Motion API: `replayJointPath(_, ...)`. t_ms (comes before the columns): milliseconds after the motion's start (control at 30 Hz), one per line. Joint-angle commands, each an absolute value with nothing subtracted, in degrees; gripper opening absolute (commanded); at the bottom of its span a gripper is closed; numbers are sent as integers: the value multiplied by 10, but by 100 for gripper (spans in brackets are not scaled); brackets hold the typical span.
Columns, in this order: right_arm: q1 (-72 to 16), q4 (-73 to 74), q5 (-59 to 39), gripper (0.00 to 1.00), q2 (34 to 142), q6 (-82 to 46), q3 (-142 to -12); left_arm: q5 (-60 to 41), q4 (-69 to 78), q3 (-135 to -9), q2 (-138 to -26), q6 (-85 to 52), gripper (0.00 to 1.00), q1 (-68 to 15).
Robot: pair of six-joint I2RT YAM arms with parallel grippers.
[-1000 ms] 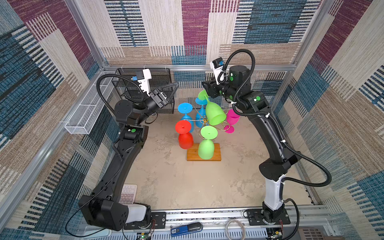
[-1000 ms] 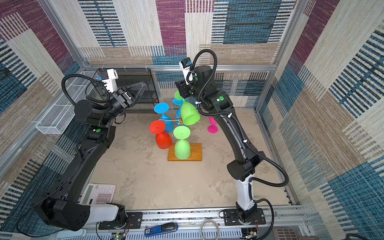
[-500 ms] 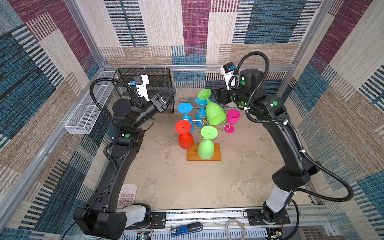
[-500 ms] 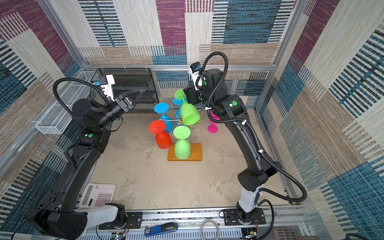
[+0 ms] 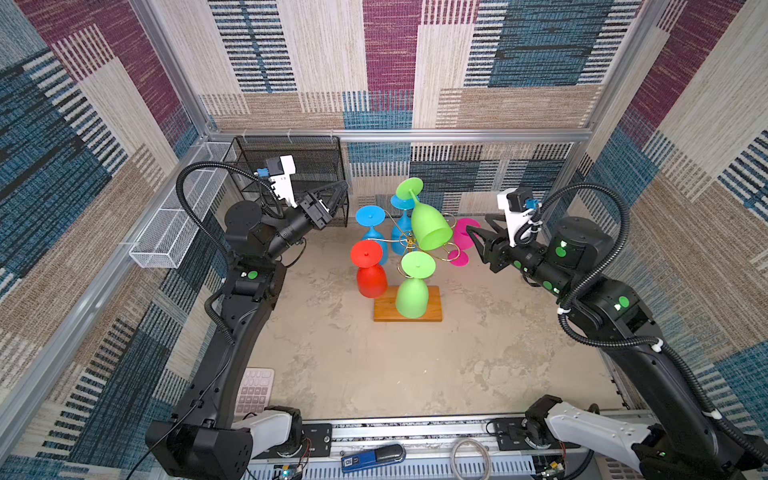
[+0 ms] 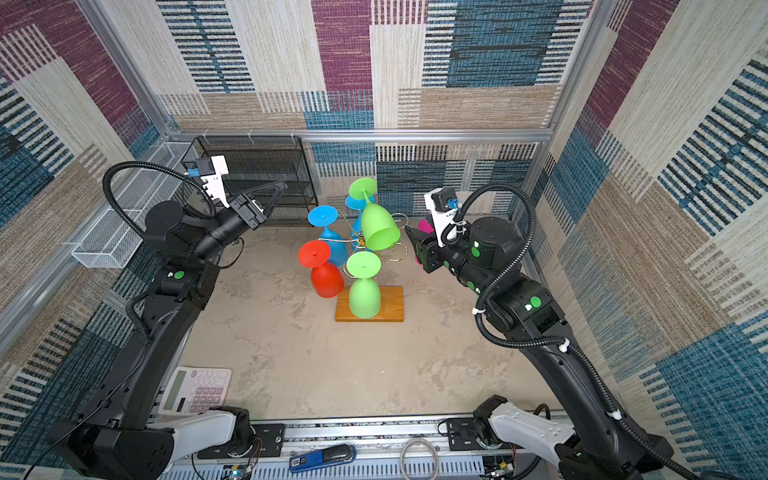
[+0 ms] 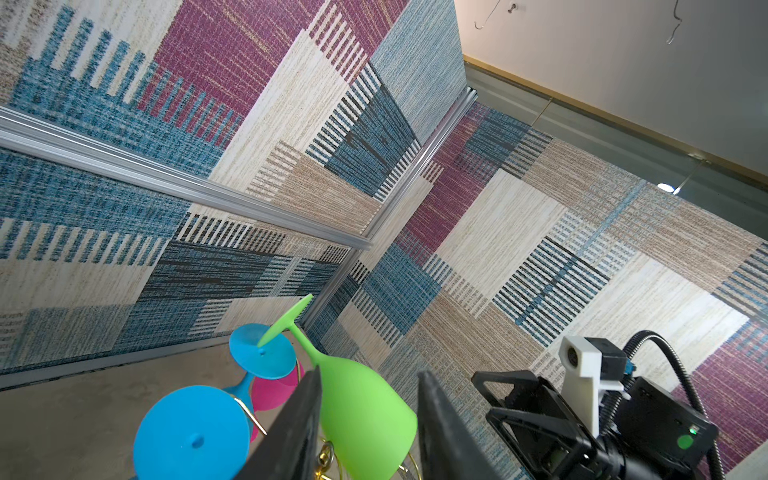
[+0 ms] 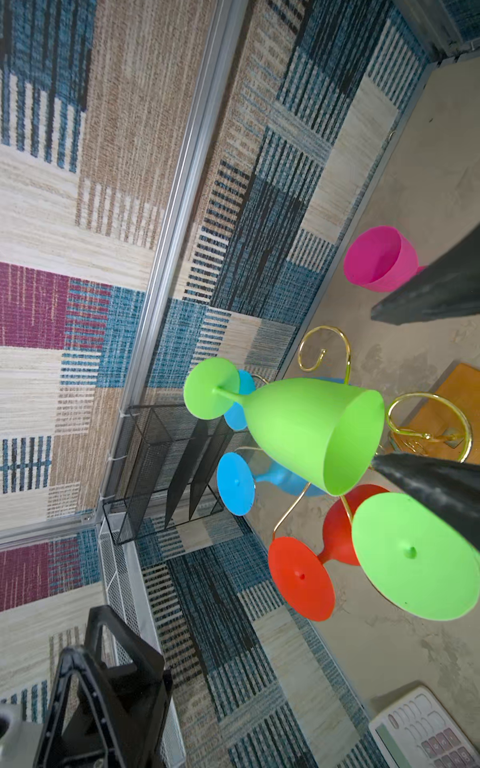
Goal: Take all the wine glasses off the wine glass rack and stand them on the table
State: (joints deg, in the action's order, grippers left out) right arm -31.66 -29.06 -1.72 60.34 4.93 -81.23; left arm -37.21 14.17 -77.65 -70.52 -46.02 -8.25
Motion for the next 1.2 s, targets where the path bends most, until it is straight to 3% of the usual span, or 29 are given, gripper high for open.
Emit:
replayJointPath(0, -317, -243, -63, 50, 598, 59, -781, -361, 142, -773, -699, -443, 41, -80)
replayJointPath(1167, -317, -106, -62, 36, 669, 46, -711, -361, 141, -747, -675, -447, 42, -64)
